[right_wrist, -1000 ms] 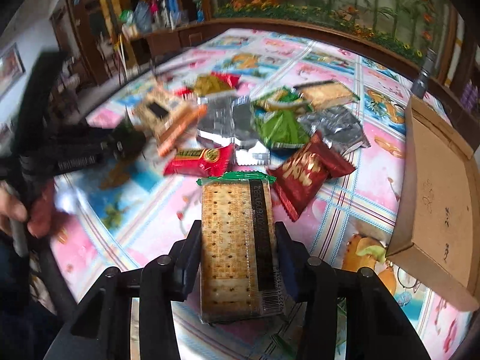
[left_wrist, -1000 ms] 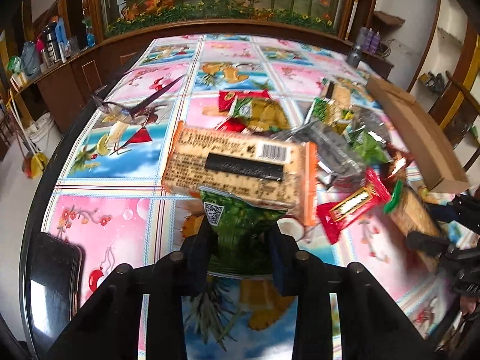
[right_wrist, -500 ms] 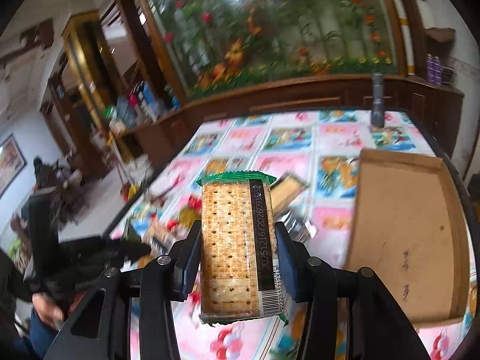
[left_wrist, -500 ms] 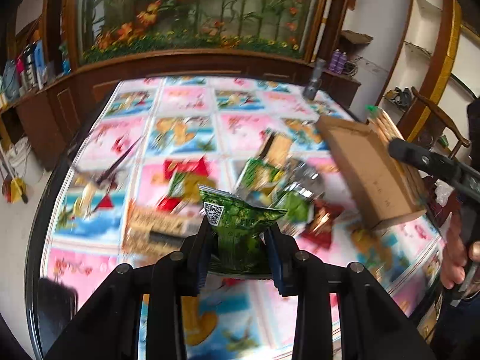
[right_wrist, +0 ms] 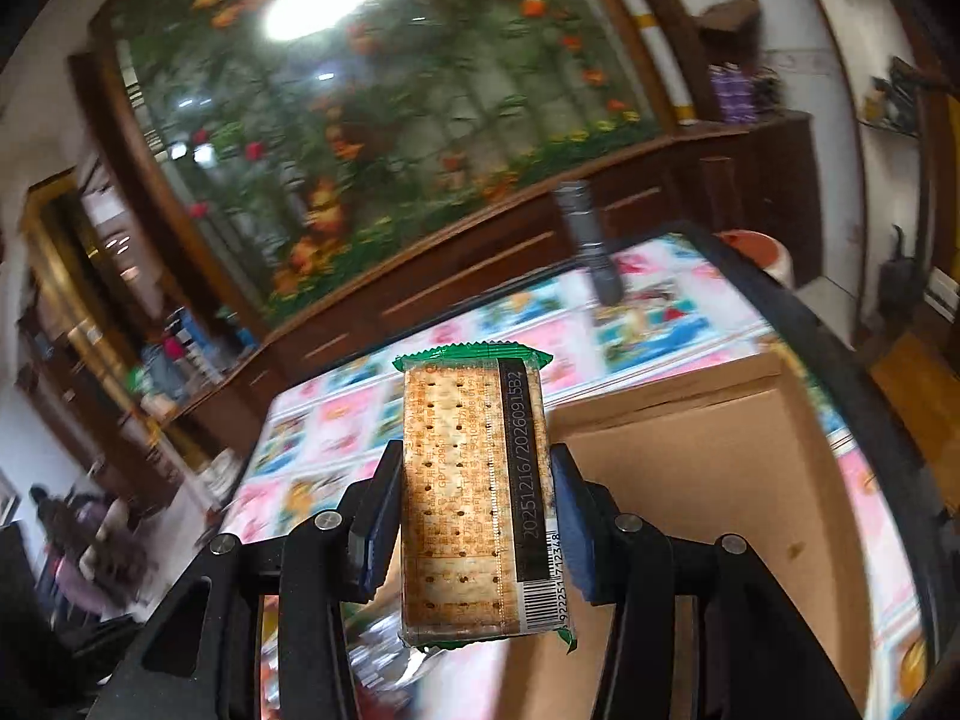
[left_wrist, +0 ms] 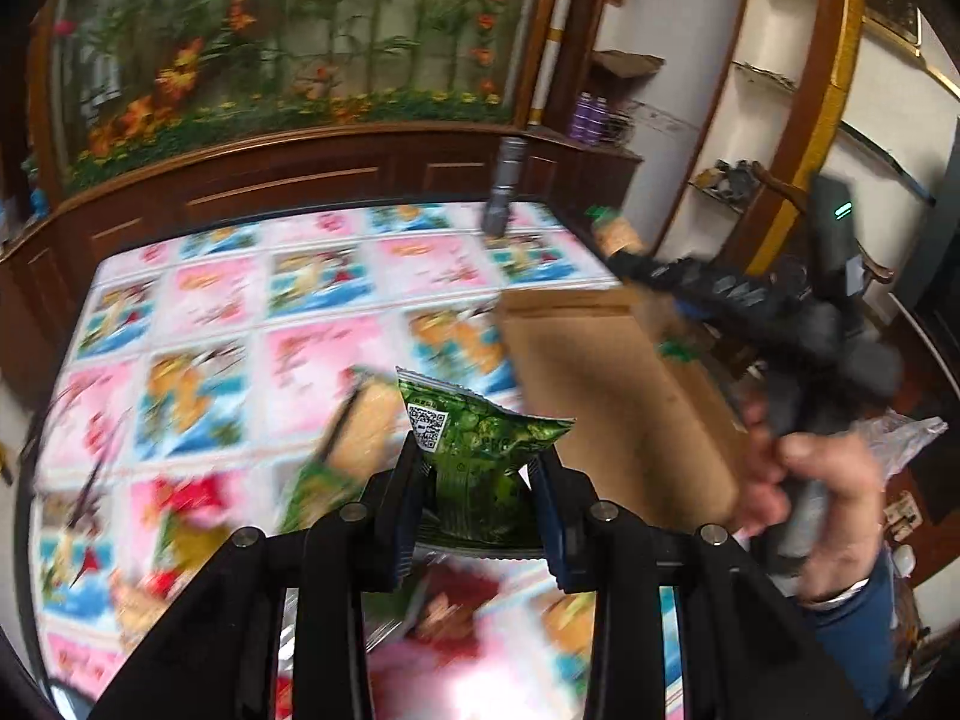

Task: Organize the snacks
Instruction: 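Carry both snacks into the cardboard box and open both tools to release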

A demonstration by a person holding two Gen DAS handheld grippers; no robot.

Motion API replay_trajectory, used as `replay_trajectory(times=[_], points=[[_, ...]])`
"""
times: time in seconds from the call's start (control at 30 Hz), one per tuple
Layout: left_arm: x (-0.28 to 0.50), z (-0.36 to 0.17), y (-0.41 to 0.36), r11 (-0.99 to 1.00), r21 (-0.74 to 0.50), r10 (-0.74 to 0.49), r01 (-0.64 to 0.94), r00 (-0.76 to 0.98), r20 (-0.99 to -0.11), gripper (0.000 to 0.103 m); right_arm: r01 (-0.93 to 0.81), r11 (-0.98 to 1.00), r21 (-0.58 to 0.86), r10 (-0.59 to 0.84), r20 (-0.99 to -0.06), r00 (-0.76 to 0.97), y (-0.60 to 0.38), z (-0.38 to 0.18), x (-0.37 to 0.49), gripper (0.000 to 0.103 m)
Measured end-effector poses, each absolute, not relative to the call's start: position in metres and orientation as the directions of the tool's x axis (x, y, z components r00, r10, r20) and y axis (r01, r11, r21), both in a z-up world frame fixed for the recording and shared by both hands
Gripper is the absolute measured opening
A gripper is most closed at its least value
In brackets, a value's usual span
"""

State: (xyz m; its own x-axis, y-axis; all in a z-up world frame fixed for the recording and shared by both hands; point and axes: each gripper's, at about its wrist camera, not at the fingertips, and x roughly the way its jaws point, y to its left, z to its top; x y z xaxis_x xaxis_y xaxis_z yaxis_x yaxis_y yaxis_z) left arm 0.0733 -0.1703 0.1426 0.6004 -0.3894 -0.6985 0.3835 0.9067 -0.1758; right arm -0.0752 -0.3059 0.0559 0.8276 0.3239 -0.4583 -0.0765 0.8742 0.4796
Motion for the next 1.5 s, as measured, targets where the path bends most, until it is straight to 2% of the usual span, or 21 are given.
replay_trajectory(times=[0.03,0.1,0.17,0.33,0.43,0.57,0.8,0.97,1.1,1.5], points=[[0.082,0.143,-0.183,0.902,-0.181,-0.399,0.393,0.594,-0.698,0.033,-0.054,0.862,0.503,0.322,-0.464,0.825,-0.315,0.047,-0.082,0.050],[0.098,0.141,-0.207,0.891,-0.189,-0.416,0.412,0.580,-0.700,0.033,-0.034,0.839,0.543,0.339,-0.471,0.814,-0.369,0.028,-0.027,0.050],[0.117,0.135,-0.233,0.882,-0.205,-0.435,0.424,0.565,-0.702,0.033,0.010,0.827,0.562,0.345,-0.522,0.780,-0.392,0.014,-0.004,0.050],[0.169,0.089,-0.298,0.870,-0.260,-0.458,0.419,0.490,-0.742,0.033,0.108,0.775,0.623,0.329,-0.544,0.772,-0.437,-0.005,0.007,0.049],[0.184,0.061,-0.317,0.879,-0.264,-0.437,0.396,0.452,-0.778,0.033,0.130,0.782,0.610,0.318,-0.568,0.759,-0.445,-0.008,0.033,0.049],[0.194,0.036,-0.324,0.897,-0.255,-0.407,0.362,0.444,-0.799,0.033,0.131,0.778,0.614,0.346,-0.593,0.727,-0.466,-0.017,0.090,0.049],[0.194,0.031,-0.323,0.901,-0.260,-0.405,0.348,0.458,-0.791,0.033,0.119,0.822,0.557,0.319,-0.624,0.714,-0.490,-0.030,0.162,0.049],[0.196,0.025,-0.328,0.904,-0.224,-0.377,0.365,0.433,-0.819,0.033,0.118,0.841,0.529,0.308,-0.646,0.698,-0.496,-0.043,0.196,0.049],[0.201,0.022,-0.326,0.902,-0.243,-0.387,0.358,0.417,-0.823,0.033,0.117,0.855,0.505,0.300,-0.666,0.683,-0.500,-0.053,0.223,0.049],[0.205,0.015,-0.333,0.917,-0.201,-0.336,0.344,0.396,-0.854,0.033,0.111,0.863,0.494,0.303,-0.681,0.667,-0.510,-0.065,0.259,0.050]])
